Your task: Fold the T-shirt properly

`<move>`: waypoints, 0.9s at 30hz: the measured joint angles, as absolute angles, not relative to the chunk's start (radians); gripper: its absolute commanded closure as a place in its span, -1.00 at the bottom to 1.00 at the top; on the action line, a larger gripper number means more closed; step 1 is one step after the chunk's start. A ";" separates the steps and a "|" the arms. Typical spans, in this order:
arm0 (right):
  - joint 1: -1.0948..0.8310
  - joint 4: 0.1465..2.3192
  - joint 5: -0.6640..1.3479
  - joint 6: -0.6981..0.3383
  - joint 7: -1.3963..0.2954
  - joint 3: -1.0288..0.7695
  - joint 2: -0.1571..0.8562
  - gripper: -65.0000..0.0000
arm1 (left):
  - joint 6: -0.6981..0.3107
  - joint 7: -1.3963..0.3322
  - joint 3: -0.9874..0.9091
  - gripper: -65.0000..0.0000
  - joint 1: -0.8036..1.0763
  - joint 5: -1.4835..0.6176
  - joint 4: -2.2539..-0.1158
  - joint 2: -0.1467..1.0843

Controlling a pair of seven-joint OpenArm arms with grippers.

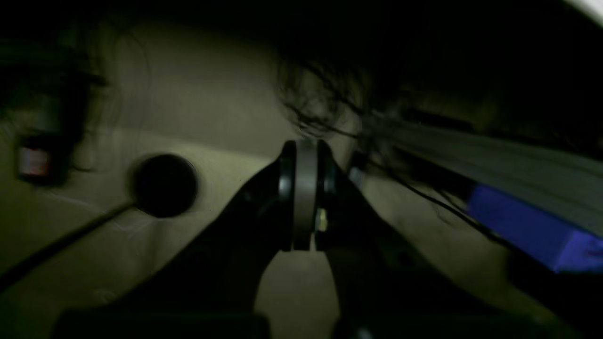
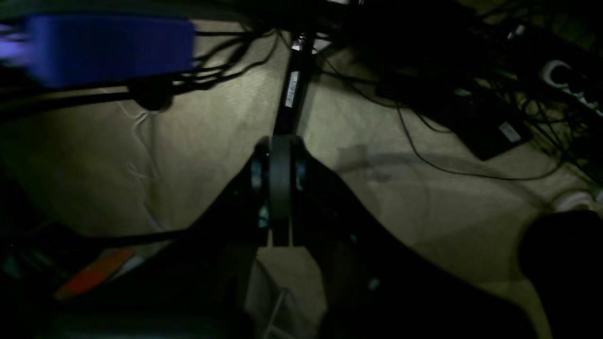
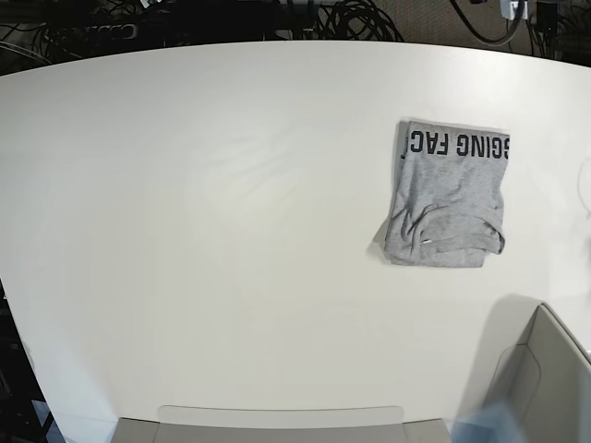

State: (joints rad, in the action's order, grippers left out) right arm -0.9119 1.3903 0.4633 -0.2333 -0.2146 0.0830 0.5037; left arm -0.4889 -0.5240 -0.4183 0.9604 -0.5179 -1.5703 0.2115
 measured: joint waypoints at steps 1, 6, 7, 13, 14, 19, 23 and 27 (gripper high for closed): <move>-0.891 1.344 0.434 -0.232 -0.192 0.110 0.503 1.00 | -0.484 -0.518 -0.405 1.00 0.932 -0.514 -1.532 0.203; -0.767 1.066 0.417 -0.236 -0.072 0.227 0.495 1.00 | -0.487 -0.500 -0.313 1.00 0.827 -0.455 -1.346 0.217; -0.743 1.016 0.412 -0.229 -0.047 0.250 0.495 1.00 | -0.478 -0.505 -0.293 1.00 0.809 -0.420 -1.311 0.216; -0.592 0.705 0.421 -0.233 0.155 0.439 0.489 1.00 | -0.472 -0.427 -0.191 1.00 0.680 -0.319 -1.061 0.214; -0.566 0.659 0.420 -0.236 0.185 0.480 0.487 1.00 | -0.458 -0.413 -0.177 1.00 0.656 -0.336 -1.012 0.216; -0.445 0.458 0.416 -0.233 0.256 0.608 0.437 1.00 | -0.384 -0.411 -0.094 1.00 0.537 -0.317 -0.820 0.221; -0.344 0.333 0.417 -0.236 0.336 0.653 0.386 1.00 | -0.288 -0.311 -0.015 1.00 0.442 -0.320 -0.660 0.216; -0.257 0.240 0.417 -0.236 0.382 0.661 0.368 1.00 | -0.178 -0.190 0.060 1.00 0.383 -0.318 -0.527 0.219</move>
